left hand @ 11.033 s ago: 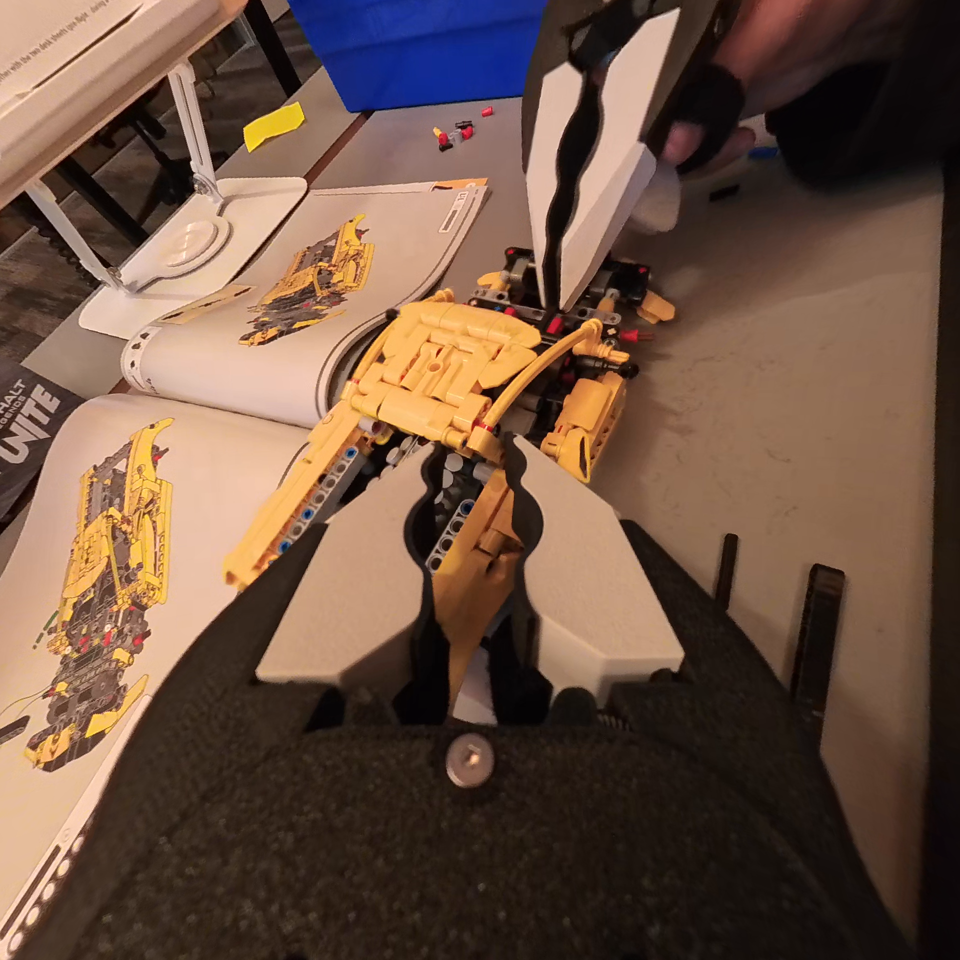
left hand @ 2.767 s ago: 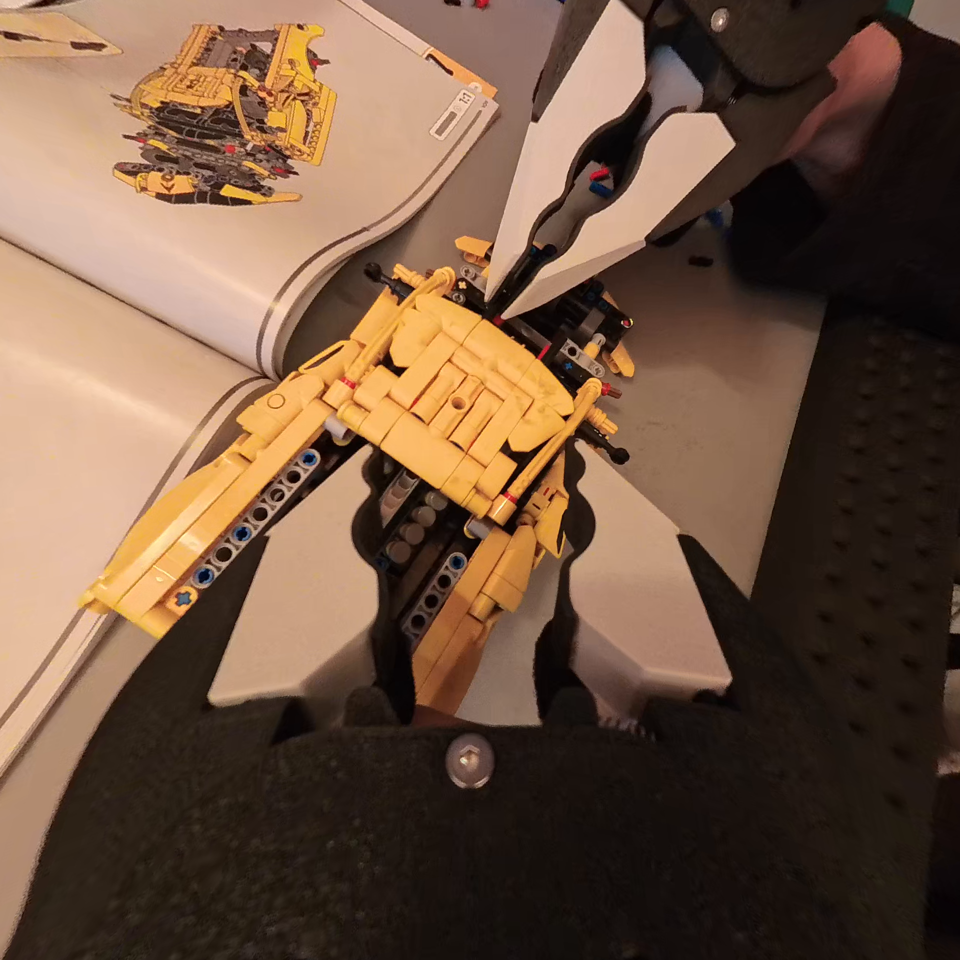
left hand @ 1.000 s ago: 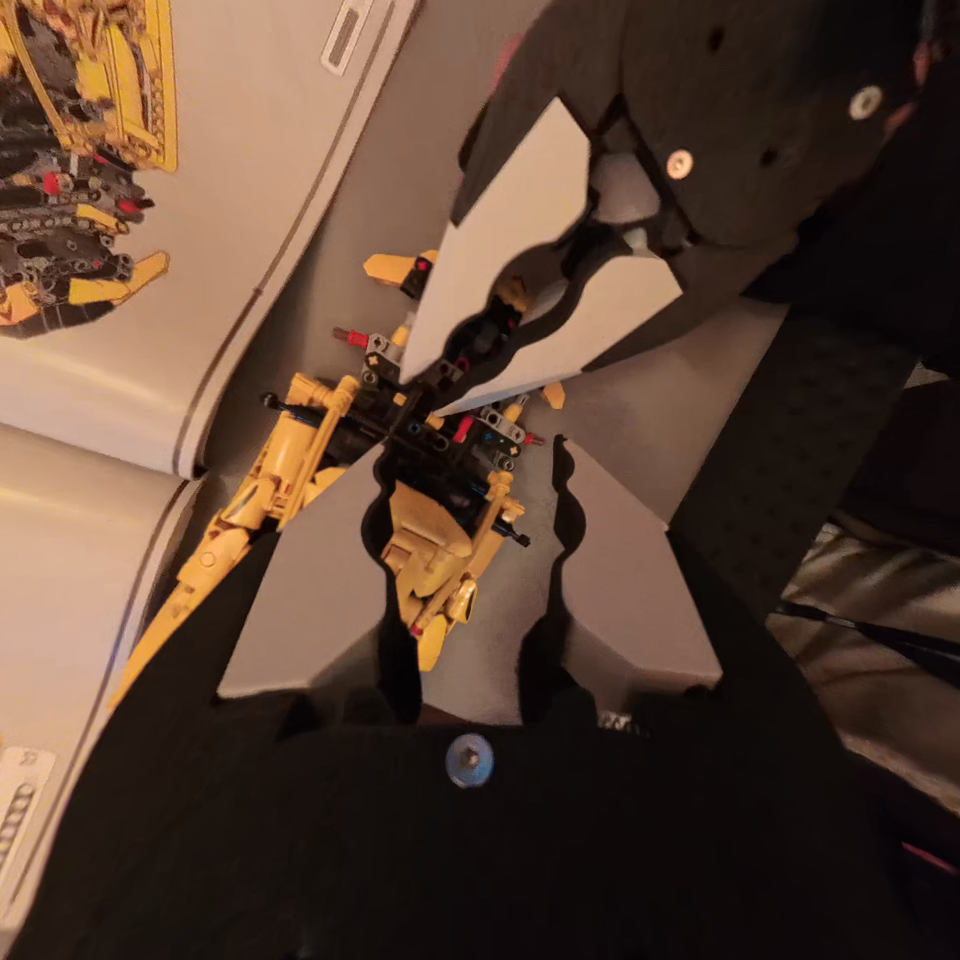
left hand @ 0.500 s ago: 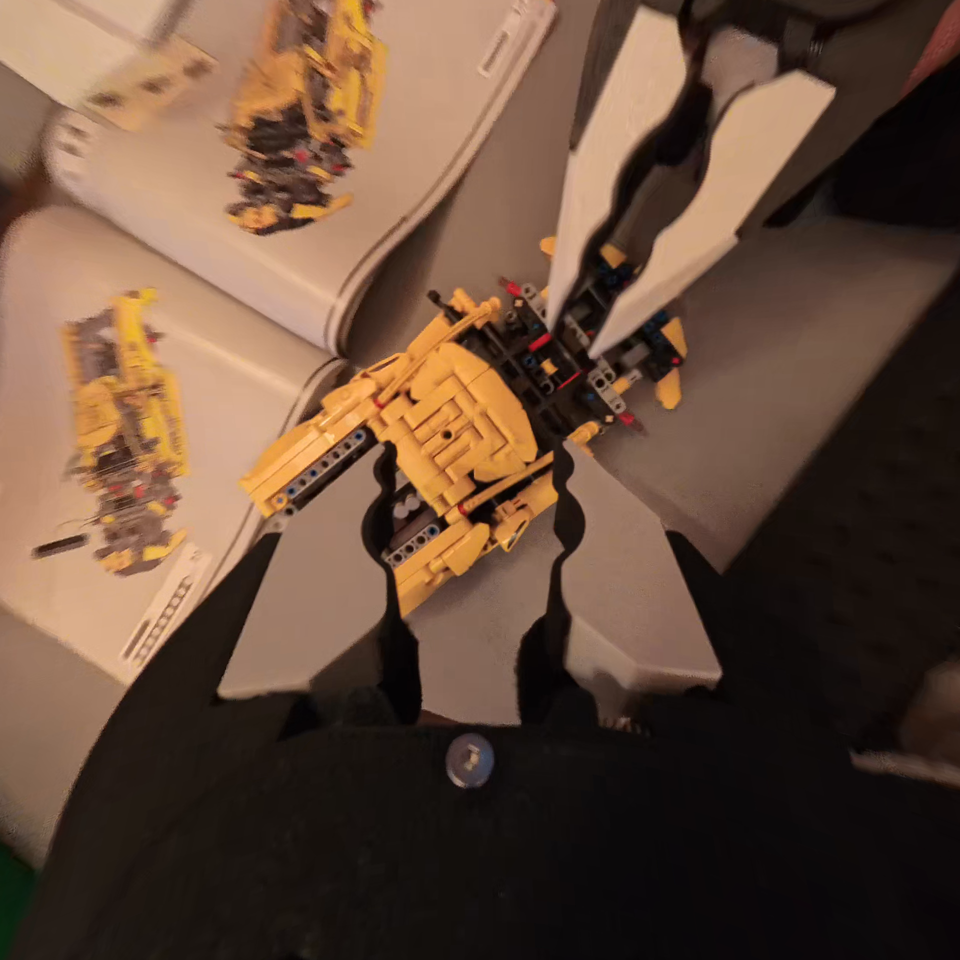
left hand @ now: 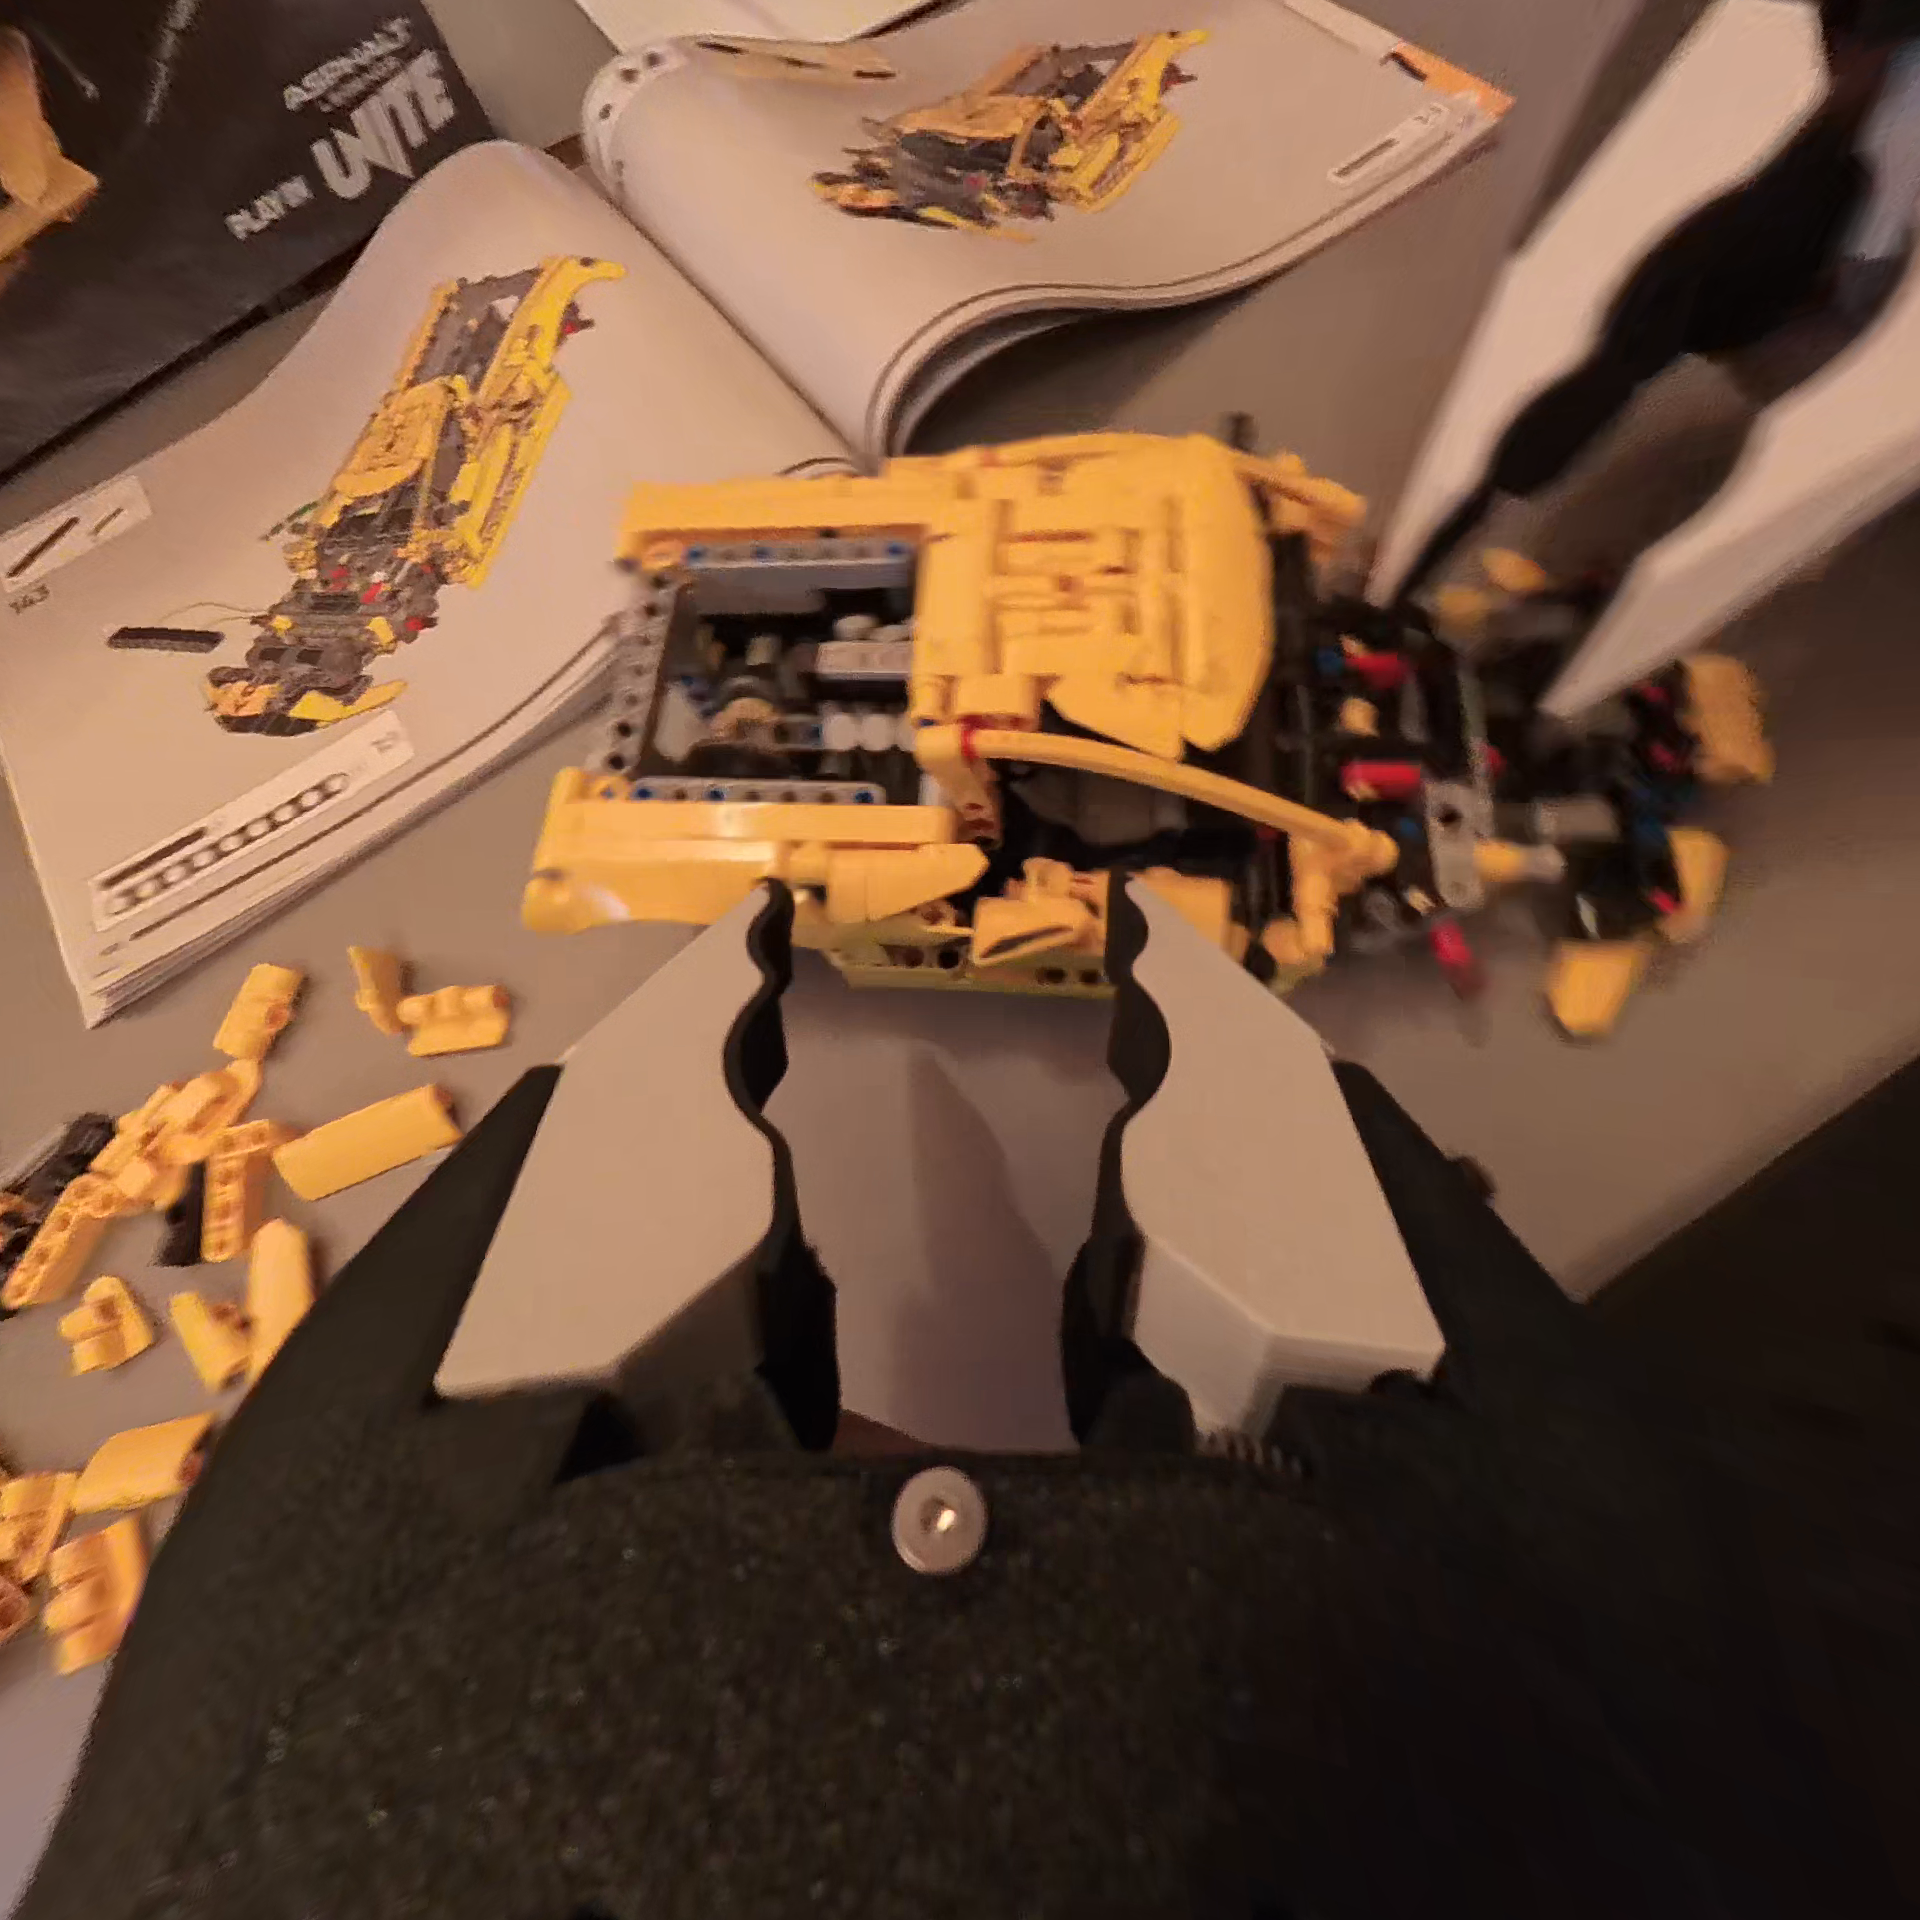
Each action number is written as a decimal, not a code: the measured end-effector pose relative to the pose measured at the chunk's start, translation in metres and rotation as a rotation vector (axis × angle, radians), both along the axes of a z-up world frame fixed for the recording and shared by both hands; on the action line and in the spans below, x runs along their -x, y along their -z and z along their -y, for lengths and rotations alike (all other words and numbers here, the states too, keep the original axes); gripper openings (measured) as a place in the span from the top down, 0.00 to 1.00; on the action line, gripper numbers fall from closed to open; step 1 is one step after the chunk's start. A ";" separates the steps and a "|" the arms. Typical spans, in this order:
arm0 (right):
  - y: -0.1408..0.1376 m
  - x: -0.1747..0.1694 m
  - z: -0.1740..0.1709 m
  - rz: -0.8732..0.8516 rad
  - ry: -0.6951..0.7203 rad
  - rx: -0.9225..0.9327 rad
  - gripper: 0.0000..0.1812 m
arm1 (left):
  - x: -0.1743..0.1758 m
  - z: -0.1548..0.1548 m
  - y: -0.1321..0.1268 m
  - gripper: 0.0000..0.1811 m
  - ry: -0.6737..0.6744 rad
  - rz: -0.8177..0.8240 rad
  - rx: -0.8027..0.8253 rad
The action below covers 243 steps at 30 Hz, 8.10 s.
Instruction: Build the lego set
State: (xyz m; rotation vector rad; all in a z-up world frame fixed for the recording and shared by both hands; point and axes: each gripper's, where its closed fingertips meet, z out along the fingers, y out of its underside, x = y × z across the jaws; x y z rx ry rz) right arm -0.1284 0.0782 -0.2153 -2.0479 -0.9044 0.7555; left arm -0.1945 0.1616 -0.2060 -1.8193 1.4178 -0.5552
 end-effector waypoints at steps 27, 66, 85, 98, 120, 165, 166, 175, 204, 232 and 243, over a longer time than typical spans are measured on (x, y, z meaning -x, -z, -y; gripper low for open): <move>-0.003 0.012 -0.017 0.237 -0.205 -0.103 0.67 | -0.010 0.059 0.008 0.76 0.359 0.054 0.119; -0.001 0.016 -0.017 0.039 -0.270 -0.176 0.73 | -0.021 0.071 0.013 0.74 0.322 0.069 0.167; -0.007 0.000 -0.015 0.129 -0.195 -0.249 0.84 | 0.013 0.050 0.007 0.77 0.319 0.029 0.012; -0.009 -0.011 0.016 0.088 -0.019 -0.174 0.76 | -0.005 0.060 0.009 0.84 0.632 -0.049 -0.095; 0.012 -0.009 0.036 0.032 0.153 0.058 0.67 | 0.002 0.047 0.035 0.78 0.675 -0.154 0.149; 0.005 -0.068 0.063 0.121 0.578 0.092 0.67 | -0.112 0.018 -0.008 0.81 0.629 -0.045 0.296; 0.003 -0.064 0.060 0.074 0.566 0.099 0.67 | -0.113 0.025 -0.002 0.79 0.661 -0.087 0.368; 0.006 -0.027 0.045 -0.029 0.484 0.061 0.63 | -0.123 0.013 0.018 0.79 0.640 -0.129 0.394; 0.023 -0.217 0.039 0.485 0.754 0.053 0.92 | -0.041 -0.005 -0.002 0.79 0.520 0.089 0.430; 0.024 -0.244 0.140 0.260 0.946 0.158 0.85 | -0.032 -0.023 -0.004 0.79 0.479 0.145 0.282; -0.059 -0.039 0.020 -0.124 0.768 -0.180 0.72 | 0.029 -0.021 -0.018 0.79 0.383 0.363 0.314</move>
